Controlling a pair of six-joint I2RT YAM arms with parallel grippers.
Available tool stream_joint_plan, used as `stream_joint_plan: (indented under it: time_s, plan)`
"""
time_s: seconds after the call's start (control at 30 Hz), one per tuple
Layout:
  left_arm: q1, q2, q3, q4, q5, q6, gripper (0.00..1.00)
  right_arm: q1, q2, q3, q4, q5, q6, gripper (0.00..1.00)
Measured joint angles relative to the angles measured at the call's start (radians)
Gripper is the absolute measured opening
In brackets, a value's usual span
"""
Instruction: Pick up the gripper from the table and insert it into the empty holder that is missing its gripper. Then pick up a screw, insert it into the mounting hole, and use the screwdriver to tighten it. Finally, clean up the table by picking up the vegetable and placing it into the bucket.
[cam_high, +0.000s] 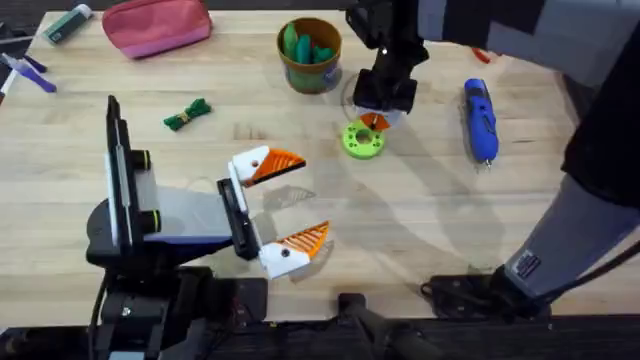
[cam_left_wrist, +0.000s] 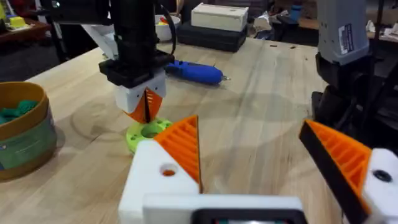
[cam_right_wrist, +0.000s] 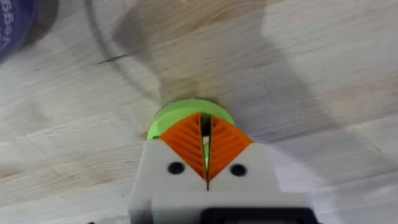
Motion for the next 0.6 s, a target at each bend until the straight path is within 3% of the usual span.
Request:
stream_joint_plan:
  time_s: [0.2, 0.43, 0.6]
  plan:
    - [0.0, 0.0, 0.0, 0.0, 0.0, 0.0, 0.988, 0.019, -0.018, -0.003, -0.003, 0.031, 0.0, 0.007]
    - [0.0, 0.0, 0.0, 0.0, 0.0, 0.0, 0.988, 0.068, -0.141, -0.003, -0.027, 0.051, -0.001, 0.006]
    - [0.0, 0.0, 0.0, 0.0, 0.0, 0.0, 0.988, 0.098, -0.208, 0.027, -0.136, 0.075, -0.013, 0.006]
